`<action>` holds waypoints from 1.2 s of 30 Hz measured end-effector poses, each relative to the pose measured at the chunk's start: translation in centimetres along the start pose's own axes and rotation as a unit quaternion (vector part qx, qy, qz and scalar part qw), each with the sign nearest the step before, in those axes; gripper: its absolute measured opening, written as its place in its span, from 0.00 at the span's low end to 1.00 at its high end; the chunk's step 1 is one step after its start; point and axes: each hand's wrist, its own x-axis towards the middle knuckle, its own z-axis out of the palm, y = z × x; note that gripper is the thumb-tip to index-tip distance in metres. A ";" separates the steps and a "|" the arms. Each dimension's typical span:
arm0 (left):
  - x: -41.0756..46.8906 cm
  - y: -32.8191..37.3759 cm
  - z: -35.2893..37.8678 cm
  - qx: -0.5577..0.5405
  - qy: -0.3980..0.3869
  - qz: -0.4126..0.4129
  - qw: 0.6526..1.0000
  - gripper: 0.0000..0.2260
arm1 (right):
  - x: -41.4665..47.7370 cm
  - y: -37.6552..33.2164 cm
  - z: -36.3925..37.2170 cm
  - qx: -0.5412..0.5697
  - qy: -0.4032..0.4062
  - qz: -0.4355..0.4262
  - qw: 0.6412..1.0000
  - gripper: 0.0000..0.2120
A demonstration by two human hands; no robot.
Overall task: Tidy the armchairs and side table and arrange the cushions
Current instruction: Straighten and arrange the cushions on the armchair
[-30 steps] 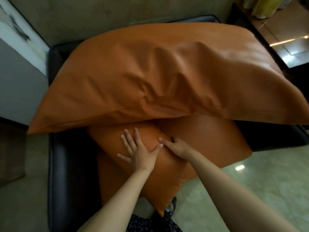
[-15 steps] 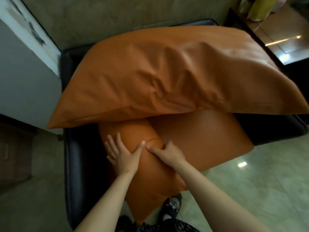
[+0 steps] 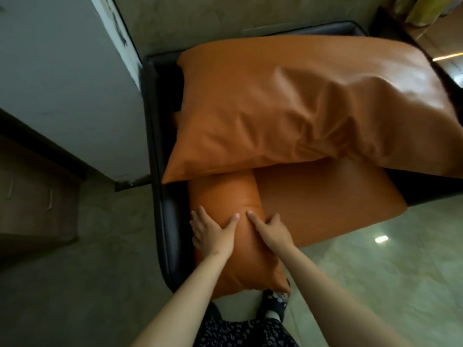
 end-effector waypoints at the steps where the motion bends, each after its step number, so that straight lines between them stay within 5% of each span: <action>1: -0.3 -0.1 0.3 -0.005 -0.008 -0.012 1.000 0.46 | 0.2 0.3 0.1 0.013 -0.014 0.009 1.000 0.58; 7: -0.5 -0.3 1.7 -0.016 -0.031 -0.035 0.999 0.51 | 1.5 1.7 0.7 0.045 -0.045 0.023 0.998 0.64; 16: 0.2 1.0 3.2 -0.010 -0.018 -0.083 0.996 0.59 | 3.2 2.4 -0.8 0.169 -0.150 0.002 0.974 0.47; 22: 0.4 1.2 4.5 0.026 0.018 -0.104 0.994 0.64 | 5.8 0.5 -4.4 0.264 -0.046 -0.058 0.962 0.48; 26: 0.3 1.5 5.0 0.025 0.036 -0.115 0.992 0.64 | 7.8 -0.6 -8.1 0.290 0.019 -0.067 0.954 0.38; 30: 0.2 2.4 5.5 0.045 0.082 -0.125 0.988 0.63 | 8.5 -1.1 -10.2 0.312 -0.009 -0.089 0.946 0.26; 36: 0.1 3.8 6.0 0.055 0.109 -0.130 0.984 0.65 | 8.2 -1.4 -11.4 0.385 -0.068 -0.074 0.917 0.32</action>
